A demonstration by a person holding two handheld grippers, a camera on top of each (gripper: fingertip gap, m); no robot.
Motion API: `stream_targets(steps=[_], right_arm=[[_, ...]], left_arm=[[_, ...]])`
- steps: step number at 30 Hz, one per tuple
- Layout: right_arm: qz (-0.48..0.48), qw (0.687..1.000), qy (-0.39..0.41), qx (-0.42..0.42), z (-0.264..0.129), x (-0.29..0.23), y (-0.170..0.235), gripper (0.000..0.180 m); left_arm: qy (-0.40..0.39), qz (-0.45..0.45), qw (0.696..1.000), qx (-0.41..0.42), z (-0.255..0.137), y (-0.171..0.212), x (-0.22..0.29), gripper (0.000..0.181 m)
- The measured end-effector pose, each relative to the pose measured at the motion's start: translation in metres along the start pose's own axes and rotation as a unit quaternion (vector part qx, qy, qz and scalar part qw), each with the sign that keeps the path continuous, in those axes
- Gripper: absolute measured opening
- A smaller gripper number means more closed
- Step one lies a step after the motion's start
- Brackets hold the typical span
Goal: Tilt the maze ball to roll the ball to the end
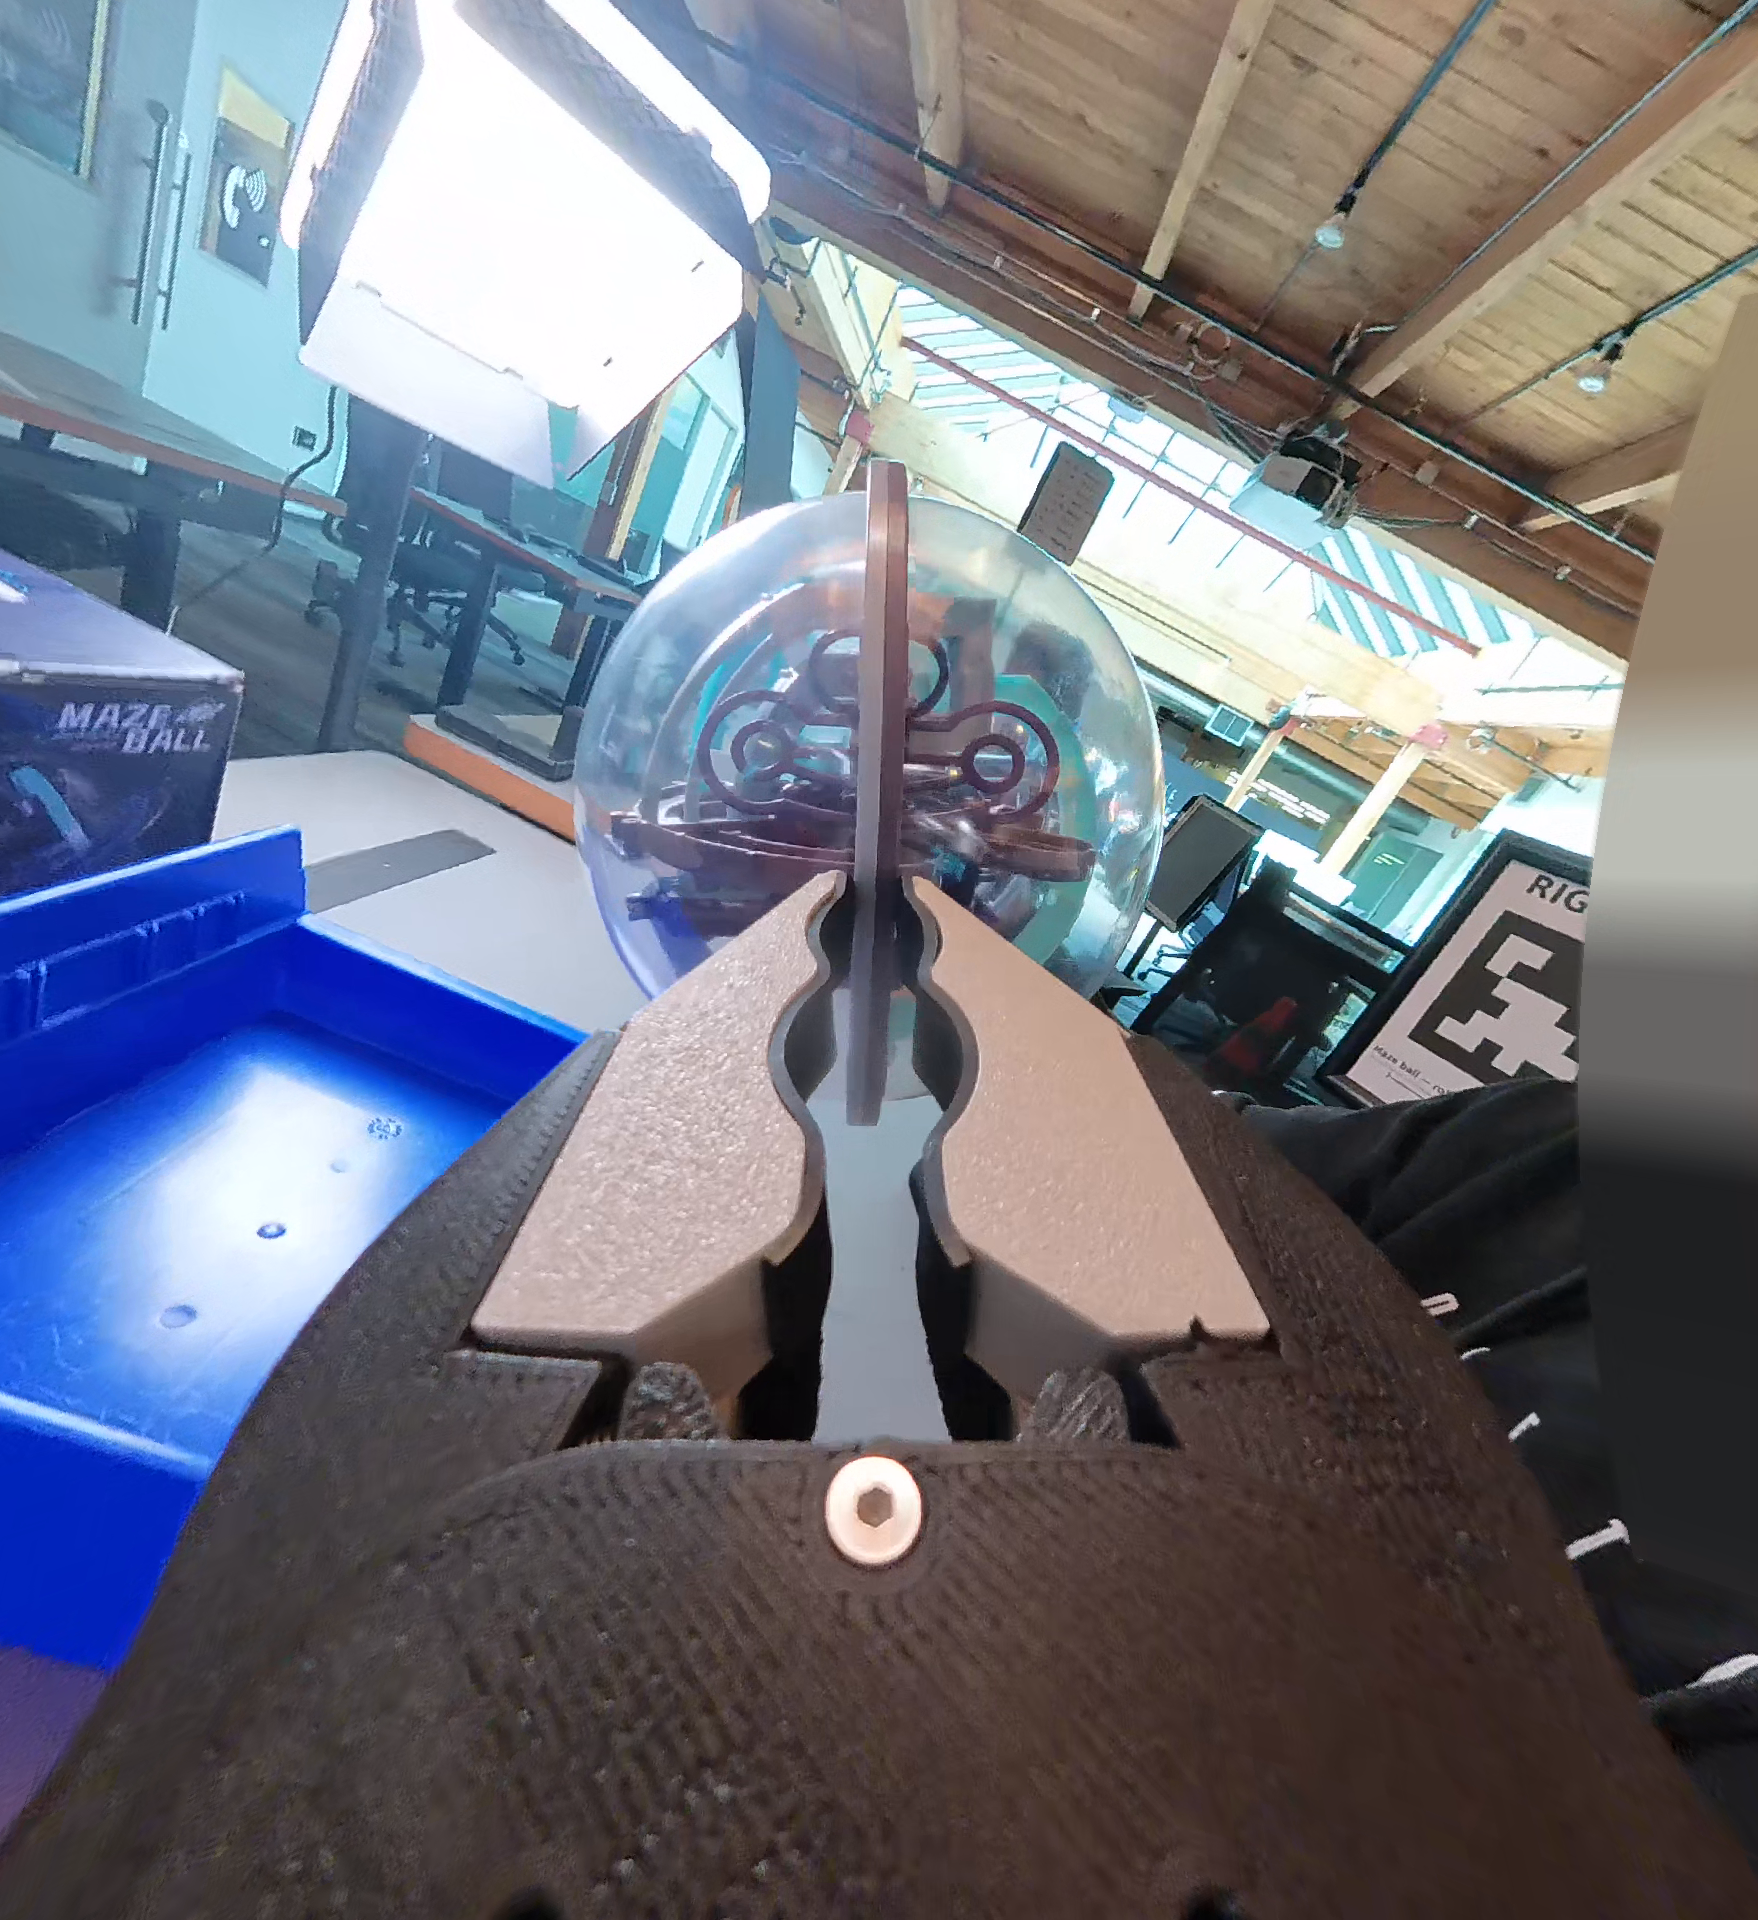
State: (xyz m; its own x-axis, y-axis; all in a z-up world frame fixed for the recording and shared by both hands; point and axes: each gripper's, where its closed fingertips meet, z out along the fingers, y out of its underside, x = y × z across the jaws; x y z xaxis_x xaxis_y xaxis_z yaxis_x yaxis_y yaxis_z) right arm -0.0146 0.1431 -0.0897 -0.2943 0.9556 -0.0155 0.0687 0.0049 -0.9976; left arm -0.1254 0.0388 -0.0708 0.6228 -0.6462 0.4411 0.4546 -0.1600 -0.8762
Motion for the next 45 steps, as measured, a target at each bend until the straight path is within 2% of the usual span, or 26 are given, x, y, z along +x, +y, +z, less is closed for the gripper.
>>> stream_targets(steps=[8,17,33,45], right_arm=[[-0.088,0.995,0.02,0.036,-0.006,-0.005,-0.024,0.006],[-0.14,0.987,0.029,0.071,-0.009,-0.012,-0.046,0.006],[-0.191,0.977,0.045,0.084,-0.023,-0.02,-0.083,0.005],[-0.195,0.975,0.042,0.103,-0.023,-0.027,-0.084,0.005]], left_arm=[[0.039,0.09,0.995,0.028,0.005,-0.016,0.021,0.007],[0.058,0.17,0.983,0.039,0.006,-0.033,0.043,0.007],[0.09,0.216,0.971,0.057,0.012,-0.037,0.056,0.007],[0.087,0.245,0.964,0.06,0.01,-0.045,0.071,0.007]])
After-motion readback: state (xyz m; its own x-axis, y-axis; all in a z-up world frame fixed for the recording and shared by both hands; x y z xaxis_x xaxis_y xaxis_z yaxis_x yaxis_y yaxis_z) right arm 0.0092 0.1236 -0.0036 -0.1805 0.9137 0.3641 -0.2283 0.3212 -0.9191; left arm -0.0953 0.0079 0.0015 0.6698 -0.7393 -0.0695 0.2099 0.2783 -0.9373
